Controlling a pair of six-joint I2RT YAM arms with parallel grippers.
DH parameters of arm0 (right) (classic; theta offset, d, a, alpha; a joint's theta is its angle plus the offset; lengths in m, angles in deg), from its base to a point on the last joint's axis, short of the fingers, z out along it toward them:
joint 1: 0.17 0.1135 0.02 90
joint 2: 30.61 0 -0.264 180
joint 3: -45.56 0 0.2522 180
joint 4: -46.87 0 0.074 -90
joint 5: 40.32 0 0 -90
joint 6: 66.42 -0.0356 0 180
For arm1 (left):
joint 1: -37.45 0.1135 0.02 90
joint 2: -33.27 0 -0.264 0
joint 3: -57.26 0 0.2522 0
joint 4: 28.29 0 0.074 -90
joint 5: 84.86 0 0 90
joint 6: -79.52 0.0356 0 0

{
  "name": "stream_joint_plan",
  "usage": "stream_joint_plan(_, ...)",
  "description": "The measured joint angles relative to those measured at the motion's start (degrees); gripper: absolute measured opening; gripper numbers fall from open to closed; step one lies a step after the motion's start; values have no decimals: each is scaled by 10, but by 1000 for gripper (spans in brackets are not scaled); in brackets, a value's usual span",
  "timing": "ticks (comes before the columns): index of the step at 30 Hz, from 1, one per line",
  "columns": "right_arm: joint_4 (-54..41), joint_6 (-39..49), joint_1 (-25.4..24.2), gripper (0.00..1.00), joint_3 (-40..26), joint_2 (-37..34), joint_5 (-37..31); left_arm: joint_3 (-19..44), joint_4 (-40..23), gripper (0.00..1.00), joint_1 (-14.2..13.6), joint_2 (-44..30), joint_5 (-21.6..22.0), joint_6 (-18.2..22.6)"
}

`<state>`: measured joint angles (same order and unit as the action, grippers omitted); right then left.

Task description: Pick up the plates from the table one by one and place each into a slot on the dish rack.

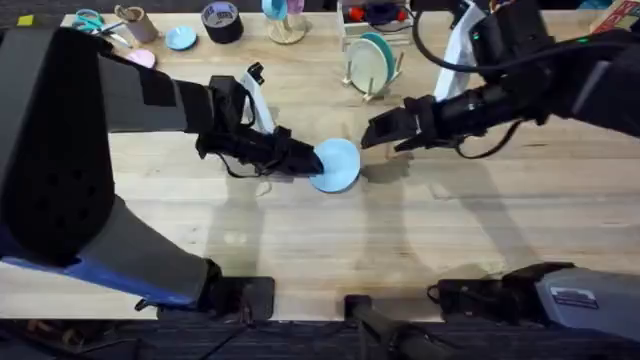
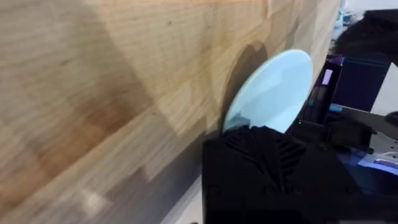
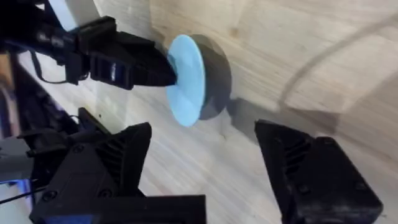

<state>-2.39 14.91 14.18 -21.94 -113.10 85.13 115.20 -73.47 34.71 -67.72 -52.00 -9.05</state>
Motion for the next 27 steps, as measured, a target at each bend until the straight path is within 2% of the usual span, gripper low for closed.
stream_joint_plan(5, 34, -3, 8, 994, 0, -48, 25, 0, 0, 40, 0, 0, 0, 0)
stream_joint_plan(10, 64, -6, 40, 994, 0, -88, 34, 0, 0, 41, 0, 0, 0, 0)
stream_joint_plan(17, 133, -49, 71, 995, 0, -140, 40, 0, 0, 41, 0, 0, 0, 0)
stream_joint_plan(27, 165, -90, 92, 957, 0, -147, 35, 0, 0, 41, 0, 0, 0, 0)
